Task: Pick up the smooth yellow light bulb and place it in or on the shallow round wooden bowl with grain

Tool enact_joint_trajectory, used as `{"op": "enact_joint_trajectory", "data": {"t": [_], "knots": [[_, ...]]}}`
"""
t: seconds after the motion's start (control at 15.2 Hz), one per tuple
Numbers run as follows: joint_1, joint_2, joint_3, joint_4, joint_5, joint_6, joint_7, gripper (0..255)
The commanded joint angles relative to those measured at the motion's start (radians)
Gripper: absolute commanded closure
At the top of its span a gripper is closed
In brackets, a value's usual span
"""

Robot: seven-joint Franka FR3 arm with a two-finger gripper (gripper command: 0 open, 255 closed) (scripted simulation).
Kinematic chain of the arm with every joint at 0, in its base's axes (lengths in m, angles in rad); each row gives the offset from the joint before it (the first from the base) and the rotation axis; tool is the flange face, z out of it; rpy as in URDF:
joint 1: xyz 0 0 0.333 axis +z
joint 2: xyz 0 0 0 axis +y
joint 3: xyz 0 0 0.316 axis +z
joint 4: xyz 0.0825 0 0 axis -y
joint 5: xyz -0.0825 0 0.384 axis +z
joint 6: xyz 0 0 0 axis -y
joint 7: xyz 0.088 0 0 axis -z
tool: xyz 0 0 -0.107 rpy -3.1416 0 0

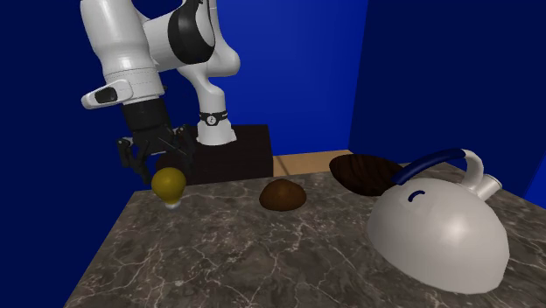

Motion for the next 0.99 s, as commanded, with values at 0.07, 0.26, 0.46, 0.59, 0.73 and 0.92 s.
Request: {"op": "enact_joint_trajectory", "data": {"t": [0.07,0.26,0.46,0.59,0.73,0.92], "knots": [[0.000,0.000,0.000,0.000,0.000,0.000,0.000,255],[0.000,0.000,0.000,0.000,0.000,0.000,0.000,255],[0.000,0.000,0.000,0.000,0.000,0.000,0.000,255],[0.000,0.000,0.000,0.000,0.000,0.000,0.000,255],[0.003,-0.020,-0.005,0.003,-0.013,-0.021,0.013,255],[0.006,-0.049,-0.011,0.009,-0.032,-0.054,0.032,255]]}}
